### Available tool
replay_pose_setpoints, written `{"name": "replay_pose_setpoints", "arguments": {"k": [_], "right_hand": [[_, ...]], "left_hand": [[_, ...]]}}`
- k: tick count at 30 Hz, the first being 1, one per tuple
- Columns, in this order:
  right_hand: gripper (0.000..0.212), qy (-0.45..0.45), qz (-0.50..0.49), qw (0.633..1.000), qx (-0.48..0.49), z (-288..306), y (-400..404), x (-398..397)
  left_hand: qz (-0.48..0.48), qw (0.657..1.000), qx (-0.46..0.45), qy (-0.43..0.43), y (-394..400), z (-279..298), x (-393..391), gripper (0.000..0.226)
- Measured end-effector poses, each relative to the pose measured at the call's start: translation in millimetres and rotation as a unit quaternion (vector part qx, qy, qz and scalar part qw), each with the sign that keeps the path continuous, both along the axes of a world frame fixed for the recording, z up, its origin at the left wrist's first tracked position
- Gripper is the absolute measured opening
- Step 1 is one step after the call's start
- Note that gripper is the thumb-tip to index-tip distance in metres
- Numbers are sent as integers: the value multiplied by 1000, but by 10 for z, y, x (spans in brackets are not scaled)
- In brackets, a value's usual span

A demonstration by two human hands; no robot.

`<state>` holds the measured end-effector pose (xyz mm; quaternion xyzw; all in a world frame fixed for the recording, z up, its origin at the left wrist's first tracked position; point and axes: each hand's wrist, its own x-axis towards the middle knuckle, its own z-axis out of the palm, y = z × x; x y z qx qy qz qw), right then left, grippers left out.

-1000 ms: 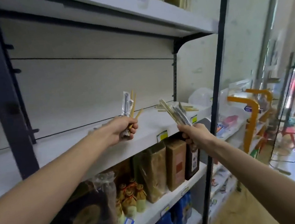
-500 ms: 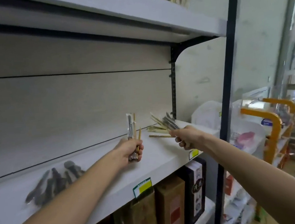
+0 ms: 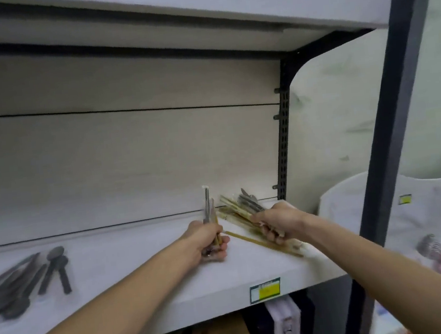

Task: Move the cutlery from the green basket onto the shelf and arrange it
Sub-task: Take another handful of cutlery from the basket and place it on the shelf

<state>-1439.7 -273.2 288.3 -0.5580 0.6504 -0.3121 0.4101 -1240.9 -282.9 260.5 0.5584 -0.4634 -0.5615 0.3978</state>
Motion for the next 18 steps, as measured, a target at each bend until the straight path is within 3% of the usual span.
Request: {"name": "replay_pose_setpoints", "arguments": {"k": [6,18], "right_hand": [[15,-70,32,996,41,-156,-192,-105],[30,-141,21,986,85,-84,-120,-256]], "left_hand": [[-3,999,30,-25,-20,-42,-122,17],[10,1000,16,-9,42,-97,-140,28]]}}
